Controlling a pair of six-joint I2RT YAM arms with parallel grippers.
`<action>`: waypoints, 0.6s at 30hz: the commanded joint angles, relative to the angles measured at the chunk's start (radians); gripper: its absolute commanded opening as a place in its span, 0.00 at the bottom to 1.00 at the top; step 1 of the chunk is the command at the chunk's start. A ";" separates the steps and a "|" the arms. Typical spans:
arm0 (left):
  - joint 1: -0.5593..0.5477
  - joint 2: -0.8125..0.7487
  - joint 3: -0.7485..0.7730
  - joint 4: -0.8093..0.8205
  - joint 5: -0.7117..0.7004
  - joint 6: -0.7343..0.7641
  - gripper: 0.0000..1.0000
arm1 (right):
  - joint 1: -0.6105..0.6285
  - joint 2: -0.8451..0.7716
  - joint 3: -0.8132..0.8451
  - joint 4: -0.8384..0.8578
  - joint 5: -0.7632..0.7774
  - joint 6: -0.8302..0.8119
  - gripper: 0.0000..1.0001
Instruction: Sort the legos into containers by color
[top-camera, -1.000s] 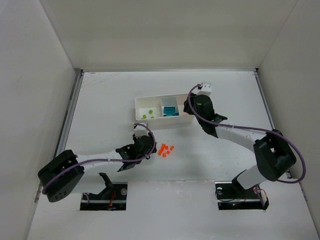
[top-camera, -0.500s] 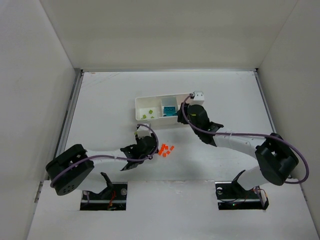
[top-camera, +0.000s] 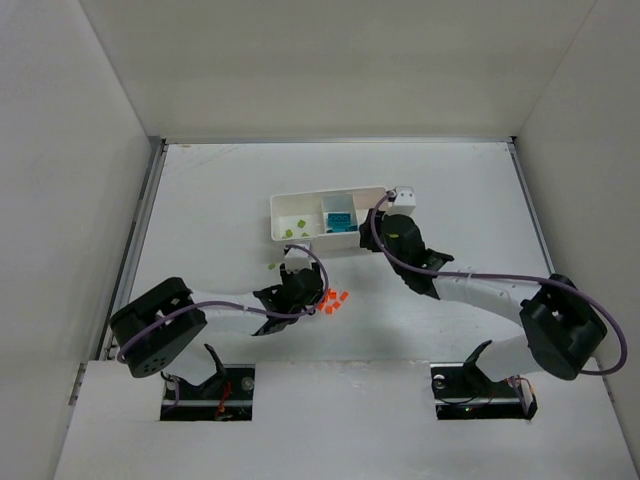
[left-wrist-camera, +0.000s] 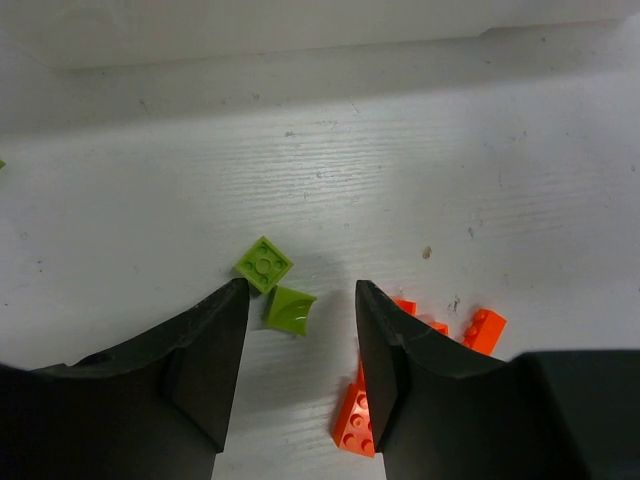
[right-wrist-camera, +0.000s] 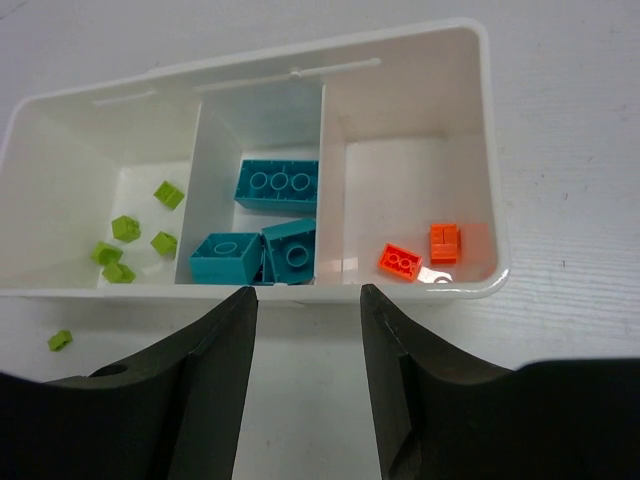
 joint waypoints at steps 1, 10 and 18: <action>-0.014 0.038 0.026 -0.052 -0.021 0.016 0.42 | 0.008 -0.052 -0.015 0.058 0.020 0.012 0.52; -0.043 0.014 0.037 -0.118 -0.030 0.013 0.23 | 0.011 -0.081 -0.039 0.060 0.020 0.026 0.52; -0.030 -0.156 0.031 -0.172 -0.049 0.019 0.12 | 0.046 -0.113 -0.097 0.060 0.041 0.078 0.52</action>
